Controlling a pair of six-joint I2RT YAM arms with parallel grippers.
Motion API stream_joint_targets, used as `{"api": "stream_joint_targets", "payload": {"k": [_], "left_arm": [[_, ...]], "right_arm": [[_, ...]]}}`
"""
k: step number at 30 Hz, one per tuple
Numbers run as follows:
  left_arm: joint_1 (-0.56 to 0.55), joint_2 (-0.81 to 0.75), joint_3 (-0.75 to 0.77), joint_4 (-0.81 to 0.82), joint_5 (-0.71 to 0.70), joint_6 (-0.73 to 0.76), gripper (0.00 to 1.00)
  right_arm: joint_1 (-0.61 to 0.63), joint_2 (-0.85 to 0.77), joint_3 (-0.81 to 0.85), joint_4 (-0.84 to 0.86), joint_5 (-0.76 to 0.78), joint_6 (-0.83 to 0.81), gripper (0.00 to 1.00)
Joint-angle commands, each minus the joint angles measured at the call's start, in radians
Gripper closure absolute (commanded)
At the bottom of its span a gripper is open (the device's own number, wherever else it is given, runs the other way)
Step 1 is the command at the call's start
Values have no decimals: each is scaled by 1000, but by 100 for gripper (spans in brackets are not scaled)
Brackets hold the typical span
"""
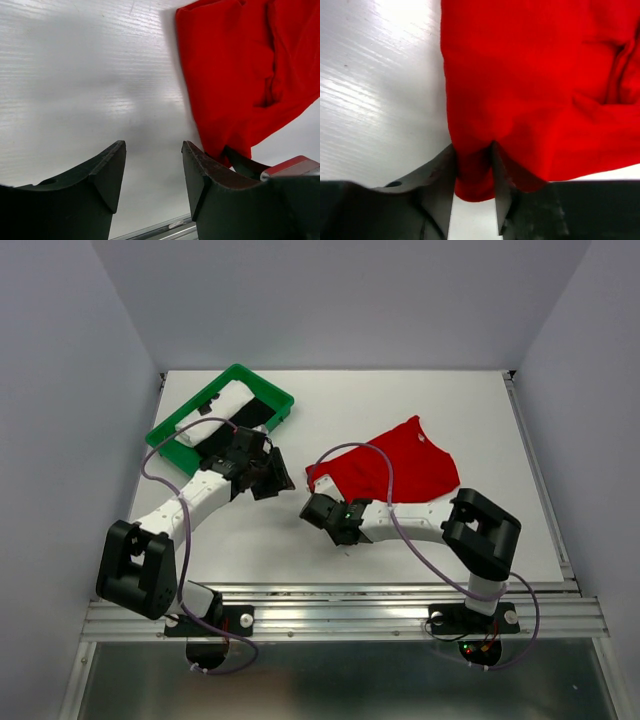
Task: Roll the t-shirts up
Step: Roll the T-shirt to the center of the board.
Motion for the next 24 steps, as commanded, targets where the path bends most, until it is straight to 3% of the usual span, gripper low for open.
{"api": "stream_joint_targets", "payload": {"k": [1,3,6,11,24], "left_arm": [[4,-37,-39,58,52,-5,40],[5,-40,-60,81,76,-3,35],[2,-48,-102,144,138,-1,28],[-1,-26,-165,272,234,-6,20],[-19,101,-260,583,357,-101,16]], "right_arm": [[9,32,-18,53,29,11,69],[9,21,-15,53,38,14,85],[9,-20,-15,56,27,22,99],[9,-115,-35,91,-29,11,99],[-32,-275,-122,140,-152,23,99]]}}
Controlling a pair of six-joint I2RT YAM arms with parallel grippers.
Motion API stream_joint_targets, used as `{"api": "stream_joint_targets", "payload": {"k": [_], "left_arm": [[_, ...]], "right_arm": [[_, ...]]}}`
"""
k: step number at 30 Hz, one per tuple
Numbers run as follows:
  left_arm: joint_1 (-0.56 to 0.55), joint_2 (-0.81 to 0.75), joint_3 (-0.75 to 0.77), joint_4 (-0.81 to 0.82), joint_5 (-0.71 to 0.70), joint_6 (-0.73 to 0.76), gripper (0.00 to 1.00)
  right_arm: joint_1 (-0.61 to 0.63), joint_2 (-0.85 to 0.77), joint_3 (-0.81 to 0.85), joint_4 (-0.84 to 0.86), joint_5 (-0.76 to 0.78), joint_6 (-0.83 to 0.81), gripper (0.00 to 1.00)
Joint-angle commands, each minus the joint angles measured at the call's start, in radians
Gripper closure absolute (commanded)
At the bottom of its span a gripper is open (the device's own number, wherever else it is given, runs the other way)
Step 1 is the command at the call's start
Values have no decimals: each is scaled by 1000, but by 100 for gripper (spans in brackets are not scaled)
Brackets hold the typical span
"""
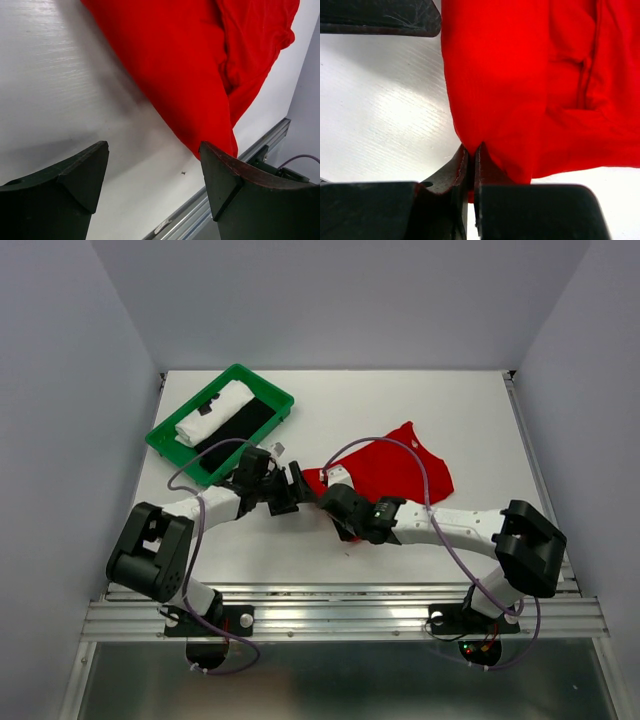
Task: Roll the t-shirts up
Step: Roll the T-shirt to the center of the board.
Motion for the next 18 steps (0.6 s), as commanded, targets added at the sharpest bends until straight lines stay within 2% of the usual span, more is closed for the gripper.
{"api": "stream_joint_targets", "payload": {"k": [1,14,17,18], "left_arm": [[-4,22,-23,158,60,-49,16],[-16,186,20,333,83,-158,20],[-30,241,55,333,82,-164,29],[-36,252,63,333,82,-167,36]], "right_arm": [[-10,-51,-23,58,-35,10,99],[-10,-59,-57,58,-56,17,99],[-10,-52,-57,54,-56,16,99],[-10,-51,-52,46,-58,17,99]]}}
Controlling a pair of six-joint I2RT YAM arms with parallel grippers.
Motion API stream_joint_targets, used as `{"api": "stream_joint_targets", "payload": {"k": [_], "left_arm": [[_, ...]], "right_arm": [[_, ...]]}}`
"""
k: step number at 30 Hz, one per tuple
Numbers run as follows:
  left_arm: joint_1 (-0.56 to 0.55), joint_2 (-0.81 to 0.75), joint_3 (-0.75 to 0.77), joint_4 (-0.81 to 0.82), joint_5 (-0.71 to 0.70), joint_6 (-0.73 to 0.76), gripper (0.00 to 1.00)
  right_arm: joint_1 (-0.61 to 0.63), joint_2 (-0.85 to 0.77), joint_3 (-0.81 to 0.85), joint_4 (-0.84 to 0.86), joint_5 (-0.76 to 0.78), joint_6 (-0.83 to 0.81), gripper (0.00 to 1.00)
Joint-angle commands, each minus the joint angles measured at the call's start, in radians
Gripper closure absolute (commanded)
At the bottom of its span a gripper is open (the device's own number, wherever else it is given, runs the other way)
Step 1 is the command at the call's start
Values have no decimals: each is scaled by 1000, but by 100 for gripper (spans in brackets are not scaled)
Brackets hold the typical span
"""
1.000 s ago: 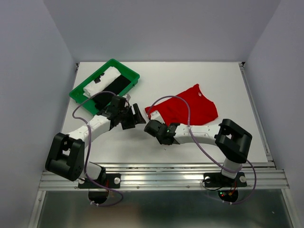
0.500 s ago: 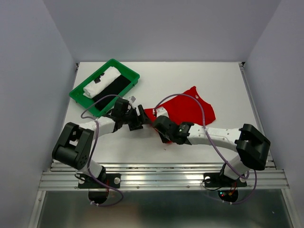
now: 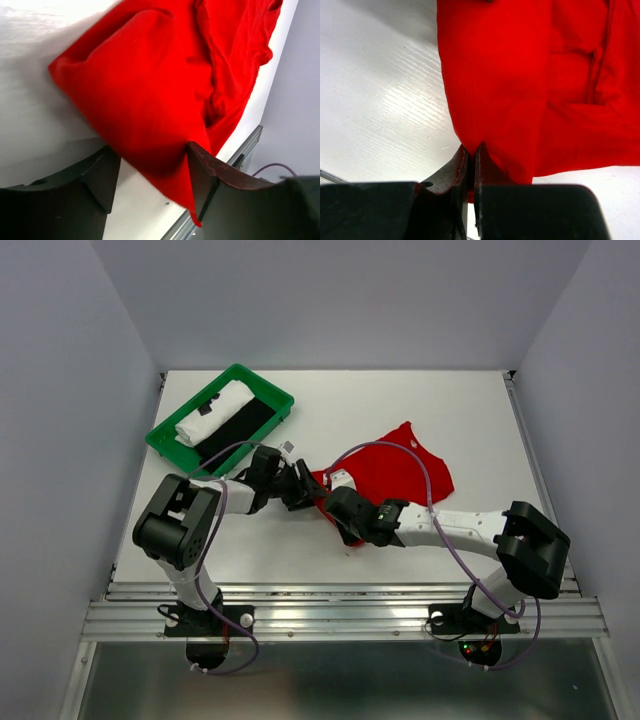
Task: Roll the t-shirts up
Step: Roll the T-shirt to the center of the board.
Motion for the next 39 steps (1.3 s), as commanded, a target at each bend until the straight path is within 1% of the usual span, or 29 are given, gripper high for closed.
{"api": "stream_joint_targets", "payload": {"k": [1,2,3,4,5,6,7,9,10,13,18,20,23,26,30,35,39], "left_arm": [[-22,51,60,48,7,-21,42],[-24,56,63,48,7,-26,48],[-27,59,66,45,7,-32,70],[-30,56,68,37,3,-33,85],[-32,54,72,20,-3,-33,98],[-33,48,78,-1,-12,-32,100],[-35,42,86,-33,-19,-27,100],[-39,15,92,-73,-53,-29,100],[-44,8,98,-114,-65,-27,100],[-50,-19,104,-170,-87,-30,100],[-56,-53,106,-208,-107,-44,100],[-58,-65,117,-233,-119,-44,100],[-62,-76,135,-265,-130,-39,100],[-64,-85,152,-297,-144,-39,100],[-64,-93,167,-337,-153,-62,100],[-62,-85,190,-371,-155,-107,100],[-67,-68,215,-417,-168,-130,100]], "right_arm": [[-2,-18,4,22,-8,8,98],[-2,-15,7,18,-5,7,97],[-2,-13,16,1,-3,2,91],[-2,-12,19,-8,-2,-1,82],[-2,-12,24,-17,1,-7,69],[-2,-12,30,-42,7,-12,40],[-2,-15,44,-56,15,-15,31],[-2,-25,54,-85,55,-9,21],[-2,-30,59,-90,67,-6,20],[-2,-35,70,-114,113,2,18],[-2,-25,77,-119,167,1,16],[-2,-25,76,-113,164,-4,15],[7,-34,65,-85,156,-15,11],[17,-44,50,-45,161,-38,5],[55,-50,54,-28,217,-52,3],[64,-27,100,-54,136,-30,3],[108,1,120,-50,171,-45,4]]}}
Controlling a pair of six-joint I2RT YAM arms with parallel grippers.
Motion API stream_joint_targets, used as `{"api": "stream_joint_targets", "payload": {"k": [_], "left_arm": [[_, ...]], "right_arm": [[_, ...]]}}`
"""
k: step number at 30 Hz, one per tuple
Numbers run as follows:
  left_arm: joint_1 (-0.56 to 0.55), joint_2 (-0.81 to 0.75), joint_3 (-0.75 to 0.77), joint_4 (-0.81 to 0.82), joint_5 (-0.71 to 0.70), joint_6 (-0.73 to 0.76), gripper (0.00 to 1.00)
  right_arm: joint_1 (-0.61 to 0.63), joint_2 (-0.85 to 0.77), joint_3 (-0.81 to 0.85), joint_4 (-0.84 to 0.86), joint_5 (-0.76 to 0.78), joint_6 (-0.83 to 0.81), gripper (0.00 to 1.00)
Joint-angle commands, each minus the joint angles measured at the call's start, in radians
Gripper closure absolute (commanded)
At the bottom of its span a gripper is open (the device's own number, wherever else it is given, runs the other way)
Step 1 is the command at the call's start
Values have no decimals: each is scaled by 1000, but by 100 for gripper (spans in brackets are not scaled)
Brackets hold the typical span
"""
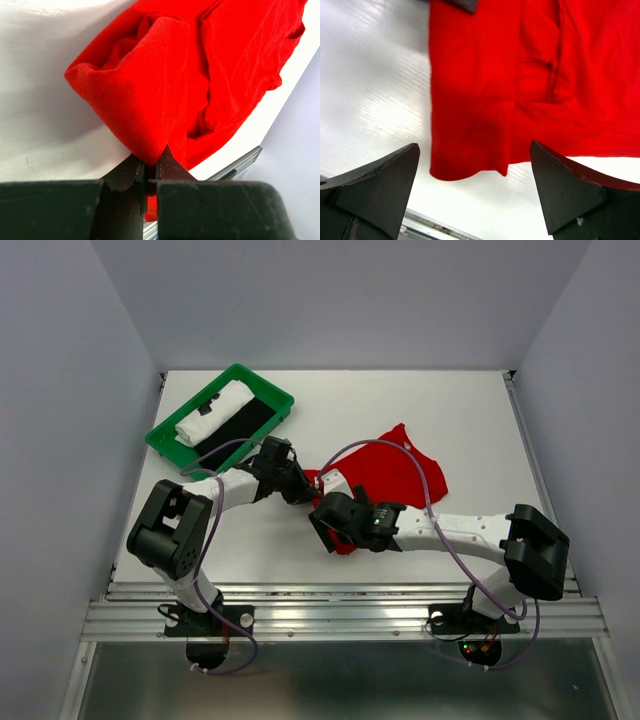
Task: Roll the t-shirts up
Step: Roll the T-shirt to the center of the board.
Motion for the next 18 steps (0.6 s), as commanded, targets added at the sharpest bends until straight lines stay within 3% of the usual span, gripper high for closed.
{"api": "stream_joint_targets", "payload": {"k": [1,12,18], "left_arm": [[-8,-22,56,-71,-17,-37,100],[-10,-27,73,-105,-35,-58,100],[-10,-28,71,-111,-38,-57,100]], "right_arm": [[49,21,69,22,40,-10,4],[132,228,133,-56,287,75,10],[132,297,141,-68,402,146,20]]}}
